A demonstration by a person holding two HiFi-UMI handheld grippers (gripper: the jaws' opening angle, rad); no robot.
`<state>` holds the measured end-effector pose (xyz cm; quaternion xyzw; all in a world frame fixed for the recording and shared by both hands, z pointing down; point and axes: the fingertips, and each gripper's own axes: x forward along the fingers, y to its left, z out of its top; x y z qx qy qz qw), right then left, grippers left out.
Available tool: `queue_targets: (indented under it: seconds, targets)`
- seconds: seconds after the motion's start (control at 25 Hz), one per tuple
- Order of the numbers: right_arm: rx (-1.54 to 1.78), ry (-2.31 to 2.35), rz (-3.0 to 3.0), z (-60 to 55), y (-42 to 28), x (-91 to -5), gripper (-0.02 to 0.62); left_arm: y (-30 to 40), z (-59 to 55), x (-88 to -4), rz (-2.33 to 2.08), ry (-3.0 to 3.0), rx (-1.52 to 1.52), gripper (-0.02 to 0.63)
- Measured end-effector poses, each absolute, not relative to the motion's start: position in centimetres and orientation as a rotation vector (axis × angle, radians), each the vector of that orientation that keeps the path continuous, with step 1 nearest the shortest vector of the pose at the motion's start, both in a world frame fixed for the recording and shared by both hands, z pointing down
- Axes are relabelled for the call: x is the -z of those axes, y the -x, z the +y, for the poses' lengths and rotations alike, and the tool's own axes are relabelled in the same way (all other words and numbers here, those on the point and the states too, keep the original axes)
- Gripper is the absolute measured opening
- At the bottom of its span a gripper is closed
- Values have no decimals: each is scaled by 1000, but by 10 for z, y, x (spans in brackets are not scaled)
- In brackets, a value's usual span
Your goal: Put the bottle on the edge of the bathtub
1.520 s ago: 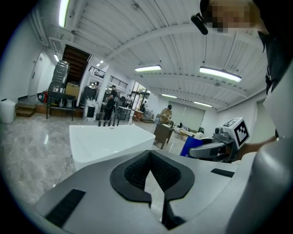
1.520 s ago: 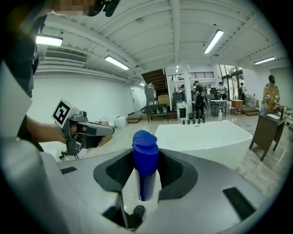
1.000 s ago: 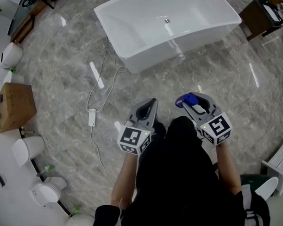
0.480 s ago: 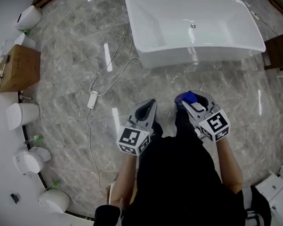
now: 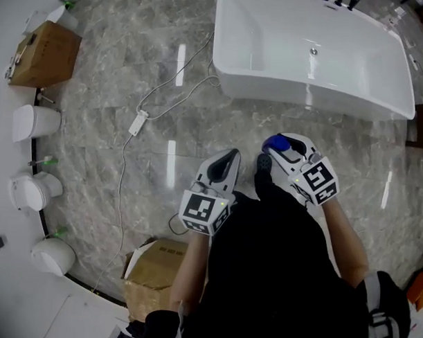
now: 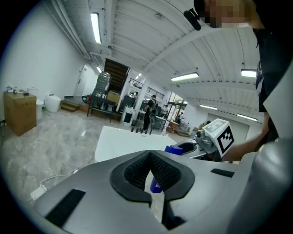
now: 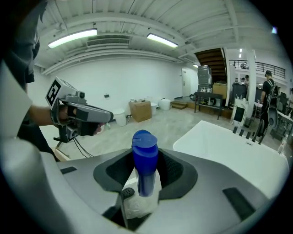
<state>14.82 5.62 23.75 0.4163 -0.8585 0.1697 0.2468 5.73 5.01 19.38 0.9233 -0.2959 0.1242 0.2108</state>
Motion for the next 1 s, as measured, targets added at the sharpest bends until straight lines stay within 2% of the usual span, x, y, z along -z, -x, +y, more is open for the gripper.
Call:
queue_targets:
  seconds: [0.4,0.76,1.0]
  targets:
    - [-453,-803,-2267,45,-177,-331,153,-91,42,-254,-1004,-2394,-353,11]
    - [-472,-679,-2157,24,-180,-502,152,-114,9,-366,-967,-2363,-370,11]
    - [-444,-590,-2075,11,-167,-606,152,-103,-11,-438,-978,-2373,-431,11]
